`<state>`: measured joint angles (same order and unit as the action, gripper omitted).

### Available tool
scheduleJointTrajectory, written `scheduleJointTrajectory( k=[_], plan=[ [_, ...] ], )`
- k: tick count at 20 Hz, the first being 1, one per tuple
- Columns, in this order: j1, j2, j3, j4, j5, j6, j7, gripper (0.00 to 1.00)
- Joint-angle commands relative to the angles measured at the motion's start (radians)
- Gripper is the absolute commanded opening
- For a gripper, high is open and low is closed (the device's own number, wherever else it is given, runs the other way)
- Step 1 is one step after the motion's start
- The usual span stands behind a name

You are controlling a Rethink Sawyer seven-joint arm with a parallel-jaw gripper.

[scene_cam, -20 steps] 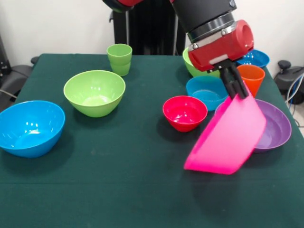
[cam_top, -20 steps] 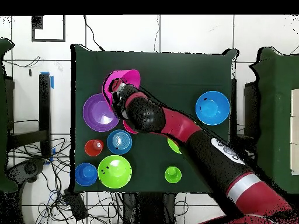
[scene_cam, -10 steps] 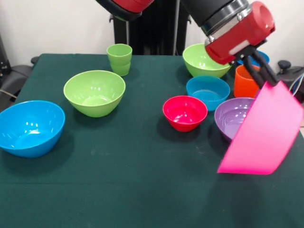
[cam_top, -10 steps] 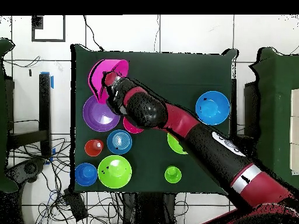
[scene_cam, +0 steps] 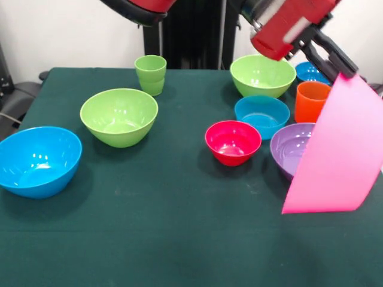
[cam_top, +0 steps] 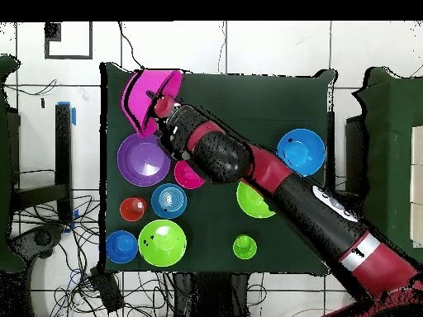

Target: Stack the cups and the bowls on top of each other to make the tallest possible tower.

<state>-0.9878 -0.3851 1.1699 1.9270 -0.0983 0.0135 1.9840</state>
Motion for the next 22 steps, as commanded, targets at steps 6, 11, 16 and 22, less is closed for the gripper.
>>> scheduleJointTrajectory(
  k=[6,11,16,22],
  plan=[
    [-0.112,0.184,0.153,0.01,-0.192,0.21,-0.165,0.0],
    [-0.153,0.258,0.186,0.006,-0.252,0.276,-0.231,0.0],
    [-0.174,0.341,0.217,-0.013,-0.301,0.341,-0.293,0.0],
    [-0.196,0.401,0.23,-0.011,-0.355,0.385,-0.309,0.0]
  ],
)
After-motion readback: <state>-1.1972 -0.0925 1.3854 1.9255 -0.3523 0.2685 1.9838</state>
